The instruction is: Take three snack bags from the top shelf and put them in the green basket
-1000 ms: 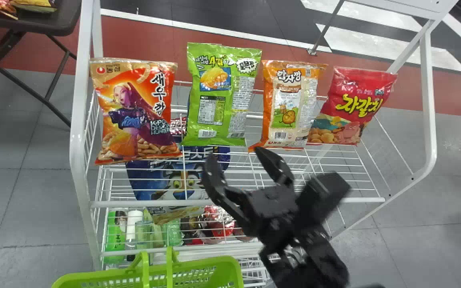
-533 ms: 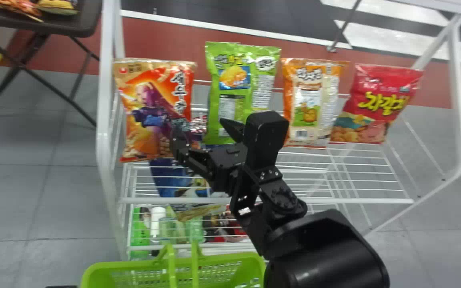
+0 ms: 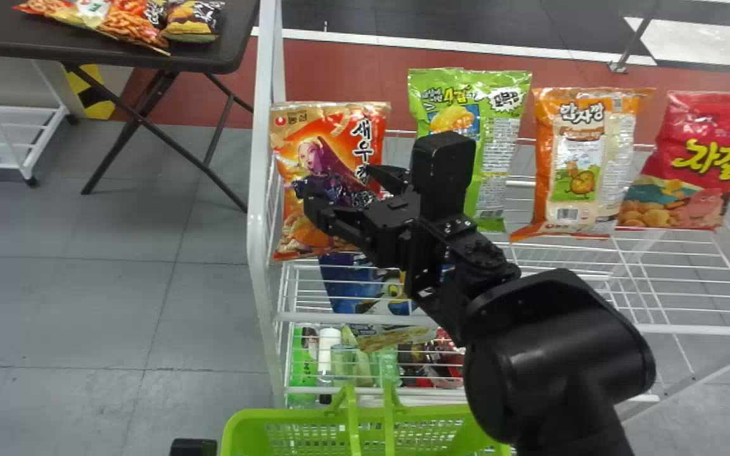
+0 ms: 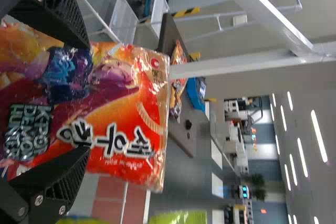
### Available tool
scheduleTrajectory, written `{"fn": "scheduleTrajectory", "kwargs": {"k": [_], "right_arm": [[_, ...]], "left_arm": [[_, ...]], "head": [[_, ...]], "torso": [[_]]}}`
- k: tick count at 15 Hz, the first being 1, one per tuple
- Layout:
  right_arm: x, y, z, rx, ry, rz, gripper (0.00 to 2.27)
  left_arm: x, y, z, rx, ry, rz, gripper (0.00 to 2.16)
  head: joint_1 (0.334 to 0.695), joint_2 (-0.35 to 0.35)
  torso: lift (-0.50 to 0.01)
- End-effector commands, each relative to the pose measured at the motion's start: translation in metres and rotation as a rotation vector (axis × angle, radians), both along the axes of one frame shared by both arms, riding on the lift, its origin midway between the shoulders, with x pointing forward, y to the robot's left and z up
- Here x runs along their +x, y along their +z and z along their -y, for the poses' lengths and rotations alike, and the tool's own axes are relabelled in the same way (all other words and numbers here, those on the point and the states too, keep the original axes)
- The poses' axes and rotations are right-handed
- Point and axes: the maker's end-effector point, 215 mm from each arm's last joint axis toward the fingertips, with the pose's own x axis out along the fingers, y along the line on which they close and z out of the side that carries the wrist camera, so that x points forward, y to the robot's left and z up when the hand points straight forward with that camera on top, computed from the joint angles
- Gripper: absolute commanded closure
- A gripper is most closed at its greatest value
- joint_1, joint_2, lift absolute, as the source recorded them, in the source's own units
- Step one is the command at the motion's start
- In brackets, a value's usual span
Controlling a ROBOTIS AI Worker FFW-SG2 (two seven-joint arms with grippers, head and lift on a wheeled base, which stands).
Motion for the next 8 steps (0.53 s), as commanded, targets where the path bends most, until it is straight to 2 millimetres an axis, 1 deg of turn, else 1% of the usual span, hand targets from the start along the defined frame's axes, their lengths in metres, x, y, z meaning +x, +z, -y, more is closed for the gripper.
{"fn": "scheduleTrajectory", "kwargs": {"k": [1,2,3,5,6,7,8], "right_arm": [[-0.003,-0.012,-0.005,-0.004,0.034,-0.047,1.28],[-0.009,-0.016,-0.006,-0.001,0.036,-0.063,1.88],[-0.014,-0.012,-0.004,0.011,0.039,-0.065,2.01],[-0.022,-0.013,0.001,-0.010,0.053,-0.107,2.02],[-0.025,-0.012,0.002,-0.010,0.062,-0.113,2.11],[-0.027,-0.010,0.004,-0.006,0.062,-0.116,2.13],[-0.029,-0.003,0.009,-0.001,0.053,-0.104,2.14]], "left_arm": [[0.003,-0.001,-0.001,-0.016,0.007,-0.005,1.36],[0.004,-0.001,-0.001,-0.020,0.008,-0.007,1.36],[0.004,-0.001,-0.001,-0.020,0.008,-0.007,1.36],[0.004,-0.001,-0.003,-0.022,0.010,-0.006,1.36],[0.003,0.001,-0.003,-0.026,0.010,-0.005,1.36],[0.003,0.001,-0.003,-0.023,0.008,-0.003,1.36],[0.002,0.001,-0.004,-0.022,0.008,-0.005,1.36]], "head": [[0.695,-0.057],[0.695,-0.049],[0.695,-0.044],[0.695,-0.042],[0.695,-0.043],[0.695,-0.046],[0.695,-0.049]], "torso": [[-0.044],[-0.044],[-0.044],[-0.044],[-0.044],[-0.044],[-0.044]]}}
